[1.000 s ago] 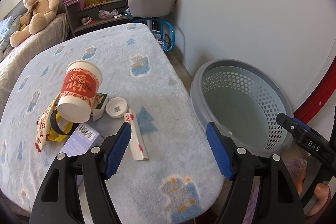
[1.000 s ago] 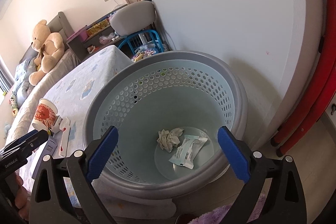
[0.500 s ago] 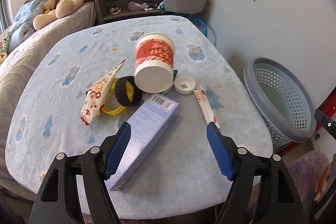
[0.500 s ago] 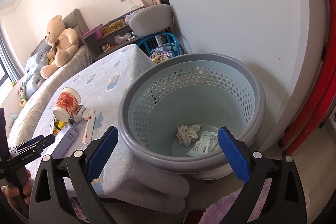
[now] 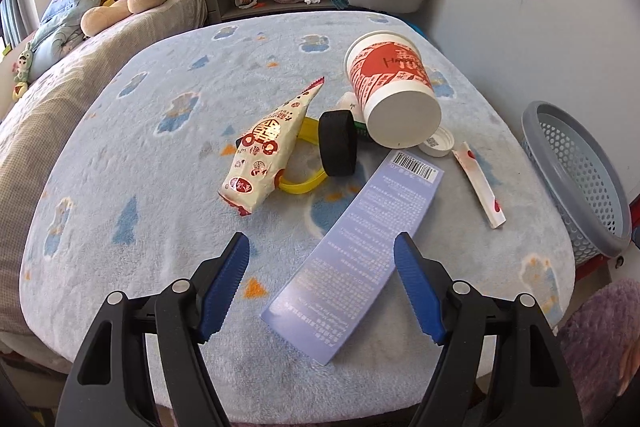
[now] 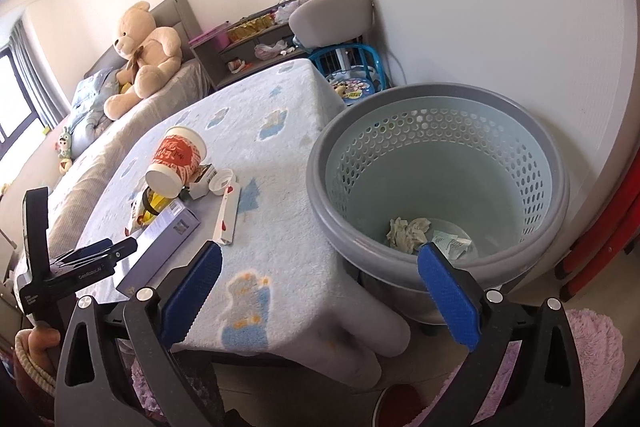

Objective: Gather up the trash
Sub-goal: 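Lower the left gripper onto the lavender toothpaste box and close on it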

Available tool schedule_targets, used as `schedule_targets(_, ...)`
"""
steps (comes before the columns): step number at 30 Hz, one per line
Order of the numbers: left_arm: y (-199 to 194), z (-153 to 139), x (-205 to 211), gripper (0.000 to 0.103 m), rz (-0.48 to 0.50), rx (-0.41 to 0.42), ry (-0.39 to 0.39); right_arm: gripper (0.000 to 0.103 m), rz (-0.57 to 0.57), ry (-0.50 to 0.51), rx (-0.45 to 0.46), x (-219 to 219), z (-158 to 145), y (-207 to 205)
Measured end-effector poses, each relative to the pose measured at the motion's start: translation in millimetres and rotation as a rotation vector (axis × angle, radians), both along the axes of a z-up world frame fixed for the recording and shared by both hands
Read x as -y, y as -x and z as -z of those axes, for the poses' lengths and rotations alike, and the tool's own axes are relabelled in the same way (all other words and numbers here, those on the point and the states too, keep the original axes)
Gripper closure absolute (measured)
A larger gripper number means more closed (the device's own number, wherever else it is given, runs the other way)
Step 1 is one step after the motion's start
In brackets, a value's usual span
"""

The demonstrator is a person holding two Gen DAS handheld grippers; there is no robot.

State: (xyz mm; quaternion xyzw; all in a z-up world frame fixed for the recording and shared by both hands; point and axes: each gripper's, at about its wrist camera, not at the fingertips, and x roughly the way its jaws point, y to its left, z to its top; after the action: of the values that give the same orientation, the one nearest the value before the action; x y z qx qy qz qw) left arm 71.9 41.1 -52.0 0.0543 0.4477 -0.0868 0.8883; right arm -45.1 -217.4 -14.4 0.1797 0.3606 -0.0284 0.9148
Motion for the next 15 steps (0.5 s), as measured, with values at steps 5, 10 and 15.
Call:
schedule_targets(5, -1, 9, -3, 0.029, 0.033, -0.033, 0.022, 0.007, -0.027, 0.009, -0.007, -15, -1, -3)
schedule_targets(10, 0, 14, 1, 0.029, 0.075, -0.056, 0.044, 0.007, -0.037, 0.009, -0.01, -21, -1, -3)
schedule_targets(15, 6, 19, 7, 0.029, 0.097, -0.069, 0.047, 0.007, -0.041, 0.004, -0.005, -22, -3, -2)
